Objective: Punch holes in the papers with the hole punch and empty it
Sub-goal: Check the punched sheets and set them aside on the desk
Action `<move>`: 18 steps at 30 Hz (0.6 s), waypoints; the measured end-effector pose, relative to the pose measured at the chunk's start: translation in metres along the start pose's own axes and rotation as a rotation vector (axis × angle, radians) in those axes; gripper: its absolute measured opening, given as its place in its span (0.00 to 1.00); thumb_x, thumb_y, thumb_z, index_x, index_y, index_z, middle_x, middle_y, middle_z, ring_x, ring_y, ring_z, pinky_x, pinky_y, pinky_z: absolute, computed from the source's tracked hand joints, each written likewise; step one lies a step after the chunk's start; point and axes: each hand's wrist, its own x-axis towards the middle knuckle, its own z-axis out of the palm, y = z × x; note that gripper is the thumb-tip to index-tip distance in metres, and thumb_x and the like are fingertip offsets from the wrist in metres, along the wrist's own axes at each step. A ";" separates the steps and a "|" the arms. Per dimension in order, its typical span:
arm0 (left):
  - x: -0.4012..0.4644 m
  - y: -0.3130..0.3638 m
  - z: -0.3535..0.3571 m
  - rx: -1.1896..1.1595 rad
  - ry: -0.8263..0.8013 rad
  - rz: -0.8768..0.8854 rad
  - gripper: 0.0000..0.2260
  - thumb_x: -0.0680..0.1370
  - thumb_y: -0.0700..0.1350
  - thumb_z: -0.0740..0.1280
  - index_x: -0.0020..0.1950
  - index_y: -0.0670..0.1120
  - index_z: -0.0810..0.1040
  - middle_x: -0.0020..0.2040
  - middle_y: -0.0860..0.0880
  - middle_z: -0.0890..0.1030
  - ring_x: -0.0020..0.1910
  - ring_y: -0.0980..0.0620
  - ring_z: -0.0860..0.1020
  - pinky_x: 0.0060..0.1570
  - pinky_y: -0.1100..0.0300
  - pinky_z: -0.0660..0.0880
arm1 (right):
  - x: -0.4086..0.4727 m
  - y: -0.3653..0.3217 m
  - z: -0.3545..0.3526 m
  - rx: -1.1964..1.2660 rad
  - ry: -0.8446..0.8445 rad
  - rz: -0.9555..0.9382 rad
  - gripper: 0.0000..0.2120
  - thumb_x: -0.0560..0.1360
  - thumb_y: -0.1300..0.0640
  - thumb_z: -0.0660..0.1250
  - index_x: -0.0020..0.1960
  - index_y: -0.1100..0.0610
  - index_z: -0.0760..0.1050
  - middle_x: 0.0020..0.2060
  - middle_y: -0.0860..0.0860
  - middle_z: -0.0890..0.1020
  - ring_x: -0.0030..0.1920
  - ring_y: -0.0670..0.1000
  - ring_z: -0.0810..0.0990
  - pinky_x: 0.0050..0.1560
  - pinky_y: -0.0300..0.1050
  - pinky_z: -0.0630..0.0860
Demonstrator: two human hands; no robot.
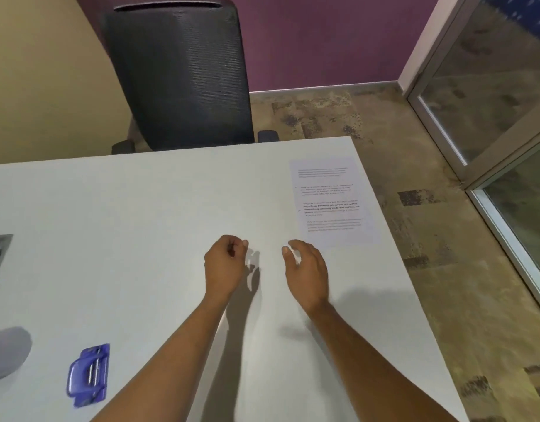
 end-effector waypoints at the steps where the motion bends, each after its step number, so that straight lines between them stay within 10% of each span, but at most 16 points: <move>1: -0.008 -0.007 -0.011 0.004 0.007 -0.006 0.06 0.78 0.44 0.67 0.44 0.42 0.78 0.36 0.53 0.79 0.36 0.60 0.76 0.35 0.75 0.69 | -0.012 -0.009 0.002 -0.007 -0.015 -0.016 0.15 0.79 0.50 0.63 0.61 0.57 0.78 0.59 0.51 0.81 0.61 0.51 0.77 0.63 0.42 0.69; 18: -0.128 -0.142 -0.188 0.179 0.096 -0.115 0.06 0.78 0.45 0.66 0.46 0.44 0.80 0.46 0.48 0.81 0.47 0.50 0.78 0.48 0.55 0.75 | -0.199 -0.083 0.089 -0.181 -0.369 -0.055 0.24 0.80 0.43 0.56 0.72 0.53 0.68 0.72 0.50 0.70 0.74 0.48 0.64 0.73 0.45 0.61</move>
